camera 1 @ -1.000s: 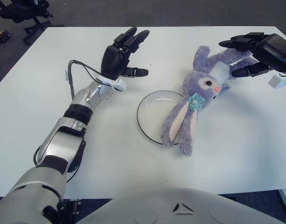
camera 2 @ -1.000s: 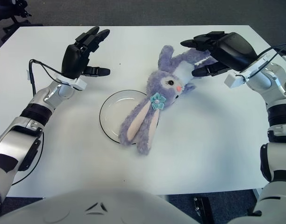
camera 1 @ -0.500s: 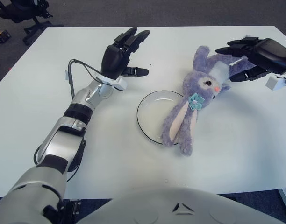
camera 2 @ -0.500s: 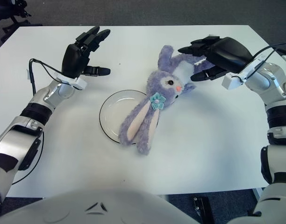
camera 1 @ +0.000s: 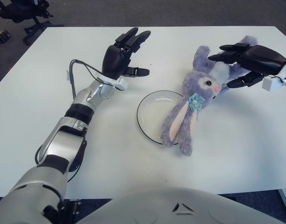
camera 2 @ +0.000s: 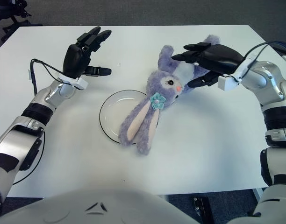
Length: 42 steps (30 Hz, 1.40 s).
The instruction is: Put the doll into the plate.
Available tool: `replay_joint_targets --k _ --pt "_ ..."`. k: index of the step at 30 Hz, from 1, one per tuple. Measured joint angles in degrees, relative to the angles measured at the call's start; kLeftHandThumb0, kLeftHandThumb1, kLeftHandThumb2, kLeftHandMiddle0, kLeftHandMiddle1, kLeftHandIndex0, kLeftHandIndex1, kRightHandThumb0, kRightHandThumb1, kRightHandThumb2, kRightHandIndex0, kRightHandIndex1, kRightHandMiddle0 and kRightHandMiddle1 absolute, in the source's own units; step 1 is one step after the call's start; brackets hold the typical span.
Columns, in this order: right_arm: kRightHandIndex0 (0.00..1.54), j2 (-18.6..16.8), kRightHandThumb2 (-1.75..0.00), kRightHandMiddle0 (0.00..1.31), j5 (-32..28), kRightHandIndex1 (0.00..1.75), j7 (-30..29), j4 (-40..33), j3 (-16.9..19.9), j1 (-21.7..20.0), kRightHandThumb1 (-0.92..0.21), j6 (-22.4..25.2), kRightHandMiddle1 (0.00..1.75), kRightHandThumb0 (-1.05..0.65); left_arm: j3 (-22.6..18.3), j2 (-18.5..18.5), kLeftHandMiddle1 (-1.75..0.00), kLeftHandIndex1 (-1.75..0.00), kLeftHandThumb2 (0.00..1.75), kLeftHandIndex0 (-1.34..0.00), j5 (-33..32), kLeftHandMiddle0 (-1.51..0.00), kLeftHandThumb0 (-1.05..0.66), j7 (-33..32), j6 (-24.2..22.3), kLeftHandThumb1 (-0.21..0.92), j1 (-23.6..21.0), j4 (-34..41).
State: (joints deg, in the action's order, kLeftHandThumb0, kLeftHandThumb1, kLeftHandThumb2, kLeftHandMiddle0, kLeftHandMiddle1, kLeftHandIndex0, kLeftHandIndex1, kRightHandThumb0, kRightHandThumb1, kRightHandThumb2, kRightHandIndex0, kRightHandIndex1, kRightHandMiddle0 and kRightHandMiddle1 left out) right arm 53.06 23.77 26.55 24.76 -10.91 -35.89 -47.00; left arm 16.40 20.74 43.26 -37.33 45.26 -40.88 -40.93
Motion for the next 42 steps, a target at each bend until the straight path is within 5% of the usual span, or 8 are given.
replay_joint_targets --k 22,42 --pt "0.00 -5.24 -0.62 0.15 2.87 0.00 10.19 -3.94 -5.32 -3.05 -0.92 10.63 0.01 -1.01 0.00 -0.20 0.00 -0.38 0.30 -0.34 -0.02 -0.51 -0.30 0.08 -0.96 0.92 0.44 1.53" --pt "0.00 -10.47 -0.51 0.16 9.38 0.00 4.51 2.64 -9.85 -6.25 -0.92 11.90 0.01 -1.01 -0.13 -0.30 0.00 -0.40 0.30 -0.33 -0.14 -0.51 -0.29 0.48 -1.23 0.92 0.92 2.57"
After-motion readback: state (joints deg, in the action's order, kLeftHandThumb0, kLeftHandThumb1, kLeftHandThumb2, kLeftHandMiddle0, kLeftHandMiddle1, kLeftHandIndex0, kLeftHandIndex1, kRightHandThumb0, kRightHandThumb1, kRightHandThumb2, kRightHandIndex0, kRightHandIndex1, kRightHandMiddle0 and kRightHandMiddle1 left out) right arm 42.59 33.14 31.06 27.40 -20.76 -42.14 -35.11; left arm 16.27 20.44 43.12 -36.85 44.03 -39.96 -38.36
